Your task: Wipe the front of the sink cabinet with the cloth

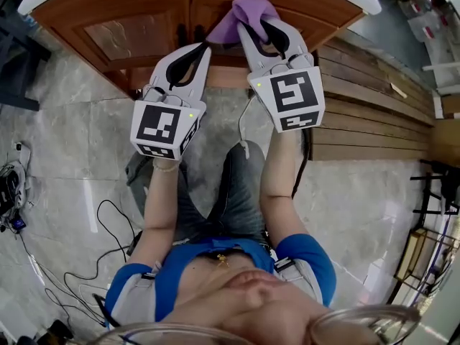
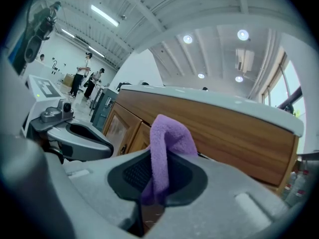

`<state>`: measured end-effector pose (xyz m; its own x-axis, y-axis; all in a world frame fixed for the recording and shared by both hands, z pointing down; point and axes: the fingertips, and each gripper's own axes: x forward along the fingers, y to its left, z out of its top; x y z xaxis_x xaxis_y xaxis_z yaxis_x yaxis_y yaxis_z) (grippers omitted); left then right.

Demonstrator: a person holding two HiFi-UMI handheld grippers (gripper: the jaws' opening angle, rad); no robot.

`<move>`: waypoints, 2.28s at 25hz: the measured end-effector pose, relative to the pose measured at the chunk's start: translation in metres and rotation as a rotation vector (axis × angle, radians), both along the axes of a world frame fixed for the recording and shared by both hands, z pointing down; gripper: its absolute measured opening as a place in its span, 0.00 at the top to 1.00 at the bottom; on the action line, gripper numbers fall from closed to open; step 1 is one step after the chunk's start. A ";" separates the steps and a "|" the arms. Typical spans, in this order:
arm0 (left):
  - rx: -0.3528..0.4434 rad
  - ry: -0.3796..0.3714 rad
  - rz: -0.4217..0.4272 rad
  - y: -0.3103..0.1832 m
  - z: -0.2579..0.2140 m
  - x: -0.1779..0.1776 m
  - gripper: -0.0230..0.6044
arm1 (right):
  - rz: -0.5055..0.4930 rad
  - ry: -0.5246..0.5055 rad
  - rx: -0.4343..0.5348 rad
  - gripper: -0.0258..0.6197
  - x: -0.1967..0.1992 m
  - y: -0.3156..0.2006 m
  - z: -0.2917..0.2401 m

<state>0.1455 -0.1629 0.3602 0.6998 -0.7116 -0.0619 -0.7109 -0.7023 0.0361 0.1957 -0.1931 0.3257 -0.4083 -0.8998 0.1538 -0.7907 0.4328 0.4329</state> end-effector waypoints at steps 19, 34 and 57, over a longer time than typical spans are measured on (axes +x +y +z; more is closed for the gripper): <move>-0.018 -0.010 0.082 0.000 0.008 0.029 0.96 | 0.199 -0.021 -0.012 0.87 0.108 0.012 -0.002; -0.021 -0.019 0.083 0.000 0.011 0.025 0.96 | 0.260 -0.054 0.008 0.87 0.155 0.020 -0.002; -0.011 -0.037 0.088 0.004 0.013 0.025 0.96 | 0.337 -0.084 -0.070 0.87 0.167 0.020 0.052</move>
<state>0.1709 -0.1586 0.3733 0.7615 -0.6476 -0.0268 -0.6474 -0.7620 0.0190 0.3625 -0.1729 0.3775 -0.1036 -0.9747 0.1982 -0.9259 0.1673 0.3387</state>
